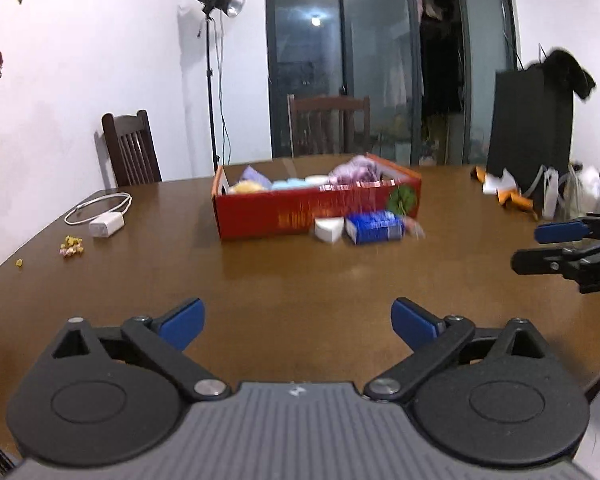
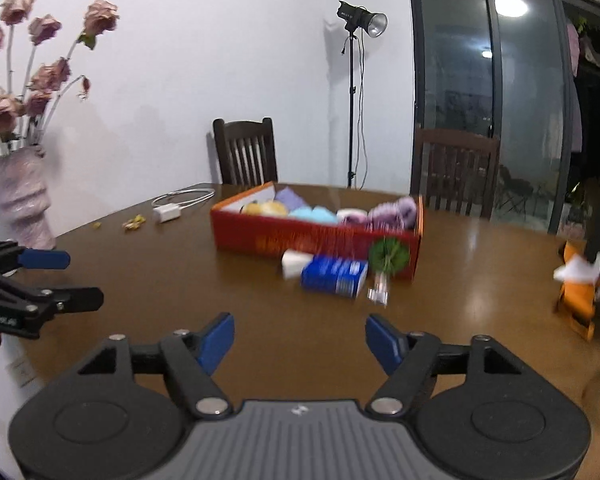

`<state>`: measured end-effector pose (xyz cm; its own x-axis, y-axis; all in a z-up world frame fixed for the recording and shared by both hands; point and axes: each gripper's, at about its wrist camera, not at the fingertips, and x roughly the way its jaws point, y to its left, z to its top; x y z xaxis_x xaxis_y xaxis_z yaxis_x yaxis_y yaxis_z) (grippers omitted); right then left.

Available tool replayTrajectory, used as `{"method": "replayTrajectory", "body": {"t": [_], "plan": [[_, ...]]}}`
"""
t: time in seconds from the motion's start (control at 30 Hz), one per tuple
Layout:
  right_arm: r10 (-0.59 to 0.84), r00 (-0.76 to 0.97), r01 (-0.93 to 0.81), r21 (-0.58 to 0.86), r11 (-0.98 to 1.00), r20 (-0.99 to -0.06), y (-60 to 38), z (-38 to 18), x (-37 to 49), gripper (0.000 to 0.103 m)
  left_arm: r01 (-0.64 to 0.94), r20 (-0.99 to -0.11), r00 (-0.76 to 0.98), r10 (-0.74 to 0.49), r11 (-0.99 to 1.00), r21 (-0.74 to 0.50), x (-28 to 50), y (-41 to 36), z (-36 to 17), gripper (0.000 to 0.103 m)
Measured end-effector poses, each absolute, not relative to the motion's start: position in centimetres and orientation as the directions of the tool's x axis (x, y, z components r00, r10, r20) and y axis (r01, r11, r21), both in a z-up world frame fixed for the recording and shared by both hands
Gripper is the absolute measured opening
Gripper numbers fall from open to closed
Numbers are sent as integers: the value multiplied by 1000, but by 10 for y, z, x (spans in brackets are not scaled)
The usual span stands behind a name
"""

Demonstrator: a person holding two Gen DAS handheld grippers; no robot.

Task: Organize soft objects
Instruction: 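Open both tools and lift them from the box, then grasp the white foam wedge with the left tool while the right tool grasps the clear packet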

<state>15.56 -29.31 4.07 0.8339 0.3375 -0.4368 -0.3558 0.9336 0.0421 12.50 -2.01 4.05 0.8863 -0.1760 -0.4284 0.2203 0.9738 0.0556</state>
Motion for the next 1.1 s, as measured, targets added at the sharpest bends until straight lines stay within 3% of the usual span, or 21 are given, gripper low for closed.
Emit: {"method": "replayTrajectory", "body": {"t": [0.23, 0.3, 0.37, 0.5, 0.53, 0.7, 0.8, 0.9, 0.97, 1.1], "plan": [[255, 850, -255, 63, 965, -461, -309, 28, 164, 77, 222, -438, 880, -183, 974, 38, 153, -33, 40, 101], [258, 847, -247, 87, 965, -465, -310, 27, 177, 77, 252, -452, 866, -214, 967, 26, 168, -41, 37, 96], [257, 841, -250, 80, 965, -475, -308, 27, 196, 70, 272, -458, 857, -235, 962, 15, 189, -50, 33, 83], [262, 829, -267, 62, 962, -495, -302, 30, 249, 62, 265, -481, 844, -236, 964, -7, 252, -60, 24, 73], [260, 826, -267, 59, 962, -500, -301, 30, 265, 59, 252, -497, 839, -221, 968, -4, 270, -64, 22, 67], [188, 826, -222, 0, 975, -531, -296, 23, 342, 48, 270, -553, 797, -242, 962, -31, 348, -80, 13, 60], [172, 812, -198, 14, 980, -558, -298, 15, 376, 43, 290, -568, 784, -251, 957, -23, 371, -91, 7, 56], [185, 794, -200, 38, 979, -579, -297, 5, 393, 38, 314, -582, 769, -265, 949, -17, 385, -96, 2, 44], [209, 788, -218, 54, 974, -579, -298, -1, 394, 28, 315, -582, 770, -260, 949, -8, 389, -97, -2, 33], [213, 789, -211, 71, 975, -577, -302, -5, 393, 22, 337, -571, 769, -289, 941, -22, 392, -97, -8, 25]]}}
